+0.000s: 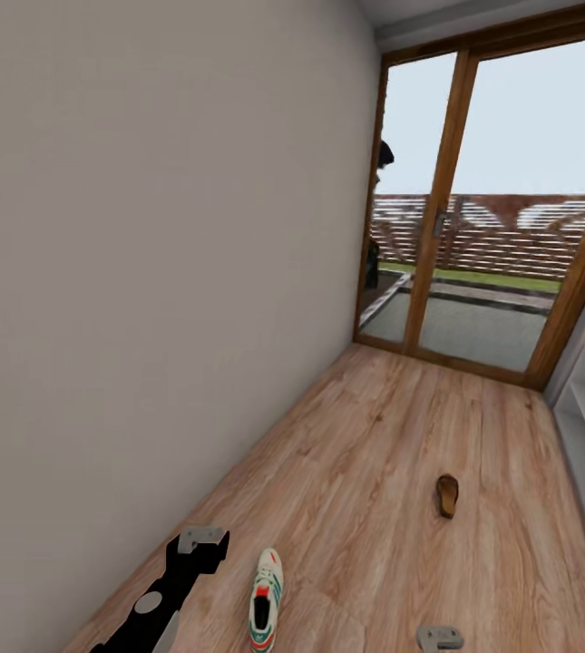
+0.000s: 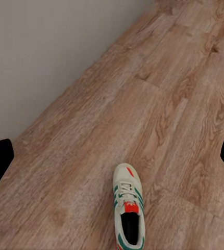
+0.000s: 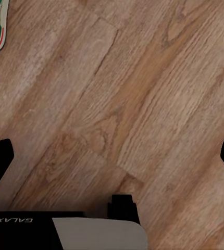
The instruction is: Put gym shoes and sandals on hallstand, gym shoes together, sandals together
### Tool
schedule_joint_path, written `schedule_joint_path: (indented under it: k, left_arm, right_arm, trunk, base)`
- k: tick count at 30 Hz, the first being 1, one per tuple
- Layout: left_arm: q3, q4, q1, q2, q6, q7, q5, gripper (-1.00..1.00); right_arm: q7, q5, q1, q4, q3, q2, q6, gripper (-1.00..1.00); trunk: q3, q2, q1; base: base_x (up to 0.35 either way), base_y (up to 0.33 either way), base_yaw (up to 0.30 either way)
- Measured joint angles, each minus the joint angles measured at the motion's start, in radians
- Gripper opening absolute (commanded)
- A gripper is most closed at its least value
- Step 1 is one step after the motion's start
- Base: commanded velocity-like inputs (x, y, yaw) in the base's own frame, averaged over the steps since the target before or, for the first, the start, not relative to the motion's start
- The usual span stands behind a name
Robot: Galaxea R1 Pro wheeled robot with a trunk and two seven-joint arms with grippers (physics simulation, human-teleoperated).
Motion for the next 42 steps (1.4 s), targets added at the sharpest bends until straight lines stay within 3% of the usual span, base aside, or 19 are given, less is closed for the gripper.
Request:
schedule_joint_path:
  k: [11,32,42]
  left_arm:
    - [0.000,0.000,0.000,0.000,0.000,-0.002,0.000,1.00]
    - [0.001,0.000,0.000,0.001,0.000,0.000,-0.001,1.00]
    - [0.001,0.000,0.000,0.001,0.000,0.000,-0.001,1.00]
  right_arm:
    - [0.002,-0.002,0.000,0.000,-0.003,-0.001,-0.001,1.00]
    - [0.006,-0.007,0.000,0.000,-0.004,-0.002,0.000,1.00]
    - [0.006,-0.007,0.000,0.000,-0.006,-0.002,-0.001,1.00]
  trunk:
    - [-0.001,0.000,0.000]
    - [-0.001,0.000,0.000]
    - [-0.044,-0.070,0.039]
  base:
    - [0.062,-0.260,0.010]
    - [0.001,-0.014,0.000]
    - [0.000,0.000,0.000]
